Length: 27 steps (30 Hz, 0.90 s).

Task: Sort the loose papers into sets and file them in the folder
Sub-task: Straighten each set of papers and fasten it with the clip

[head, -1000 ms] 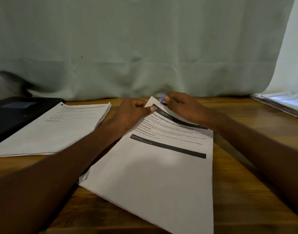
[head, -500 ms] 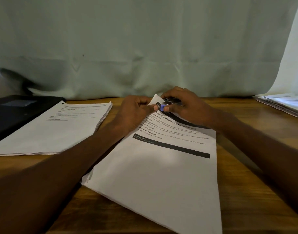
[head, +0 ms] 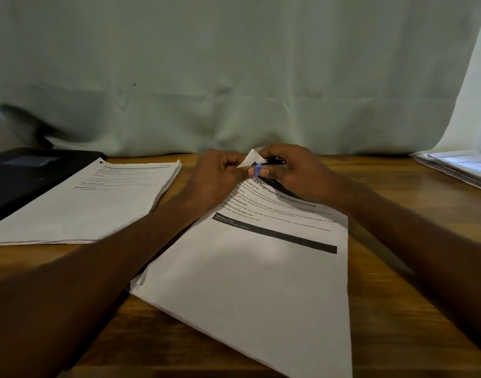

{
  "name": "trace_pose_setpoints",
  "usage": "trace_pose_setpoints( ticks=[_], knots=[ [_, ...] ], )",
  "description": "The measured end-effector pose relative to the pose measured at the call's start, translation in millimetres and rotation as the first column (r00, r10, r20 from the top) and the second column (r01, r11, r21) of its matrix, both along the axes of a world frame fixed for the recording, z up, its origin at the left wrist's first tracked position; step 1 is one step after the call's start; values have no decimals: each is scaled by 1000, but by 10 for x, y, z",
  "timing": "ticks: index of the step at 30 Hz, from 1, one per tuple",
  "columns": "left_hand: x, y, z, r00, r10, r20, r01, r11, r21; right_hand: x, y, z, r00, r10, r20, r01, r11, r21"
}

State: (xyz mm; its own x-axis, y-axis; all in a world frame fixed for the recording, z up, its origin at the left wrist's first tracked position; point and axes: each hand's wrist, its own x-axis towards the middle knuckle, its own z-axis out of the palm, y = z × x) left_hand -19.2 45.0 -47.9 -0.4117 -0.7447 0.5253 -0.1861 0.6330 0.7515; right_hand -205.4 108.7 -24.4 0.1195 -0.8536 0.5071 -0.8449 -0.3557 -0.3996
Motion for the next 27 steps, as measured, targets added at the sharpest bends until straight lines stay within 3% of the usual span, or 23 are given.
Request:
trace_pose_setpoints(
  ticks=[15, 23, 27],
  knots=[
    [-10, 13, 21, 999, -16, -32, 17, 1000, 26, 88, 29, 7, 998, -30, 63, 31, 999, -9],
    [54, -73, 53, 991, -20, 130, 3, 991, 133, 43, -23, -21, 991, -91, 102, 90, 996, 19],
    [60, -73, 17, 995, -36, 93, 24, 992, 123, 40, -10, -7, 989, -88, 115, 84, 996, 41]
  ],
)
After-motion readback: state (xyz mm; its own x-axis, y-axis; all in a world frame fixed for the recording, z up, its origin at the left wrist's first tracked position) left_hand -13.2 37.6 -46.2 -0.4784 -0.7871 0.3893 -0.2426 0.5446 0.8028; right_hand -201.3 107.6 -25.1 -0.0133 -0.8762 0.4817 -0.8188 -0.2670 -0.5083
